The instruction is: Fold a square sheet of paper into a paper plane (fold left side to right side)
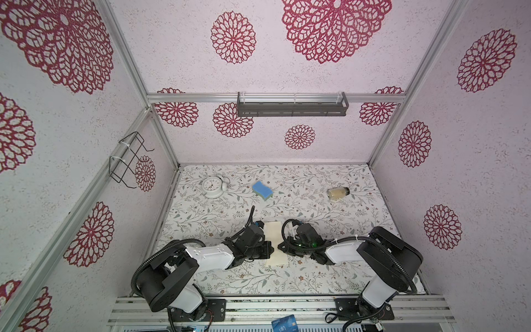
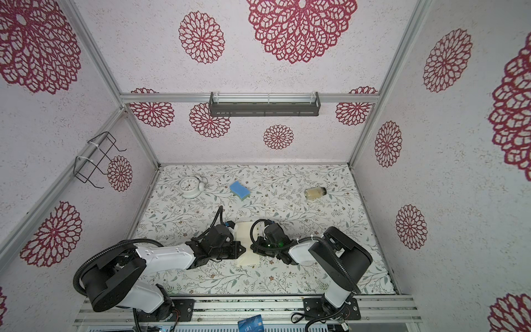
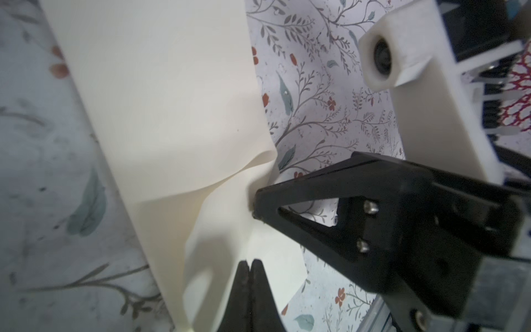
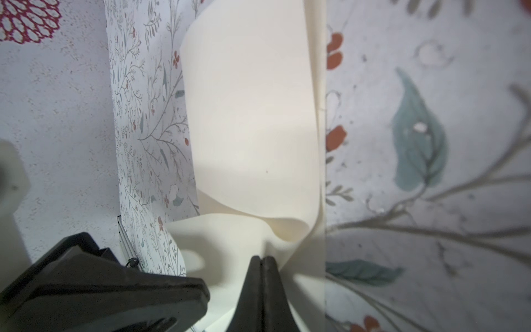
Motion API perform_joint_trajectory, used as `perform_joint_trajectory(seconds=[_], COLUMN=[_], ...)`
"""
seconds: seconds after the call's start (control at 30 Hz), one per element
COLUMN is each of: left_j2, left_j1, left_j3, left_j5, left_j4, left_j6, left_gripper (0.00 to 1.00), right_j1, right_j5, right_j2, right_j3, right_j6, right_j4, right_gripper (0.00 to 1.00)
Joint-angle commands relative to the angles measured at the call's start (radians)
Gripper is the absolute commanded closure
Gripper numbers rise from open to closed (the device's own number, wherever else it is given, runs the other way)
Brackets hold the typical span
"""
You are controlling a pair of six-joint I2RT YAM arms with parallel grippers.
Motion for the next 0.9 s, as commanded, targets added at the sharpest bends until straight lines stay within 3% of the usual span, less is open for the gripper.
perform_joint_trajectory(seconds=[0.0,0.4,0.87], left_j2=[0.037,0.089,-0.038], left_j1=[-0.015,-0.030,-0.046], left_j3=[0.026,-0.004,-0.154], left_j5=[0.000,-0.018,-0.040], left_j4=[-0.004,0.016,0.008], left_j6=[0.013,-0.002,-0.046], left_gripper=[1.00,1.00,1.00], right_j1=[-0.013,-0.013,-0.012], right_j5=[0.038,0.035,0.040], right_j2=[0.035,0.038,0.051], right_j3=[-0.029,-0.044,-0.052], right_j6=[-0.007,0.011,0.027], right_j4=[-0.075,-0.055,-0.037], right_gripper=[1.00,1.00,1.00])
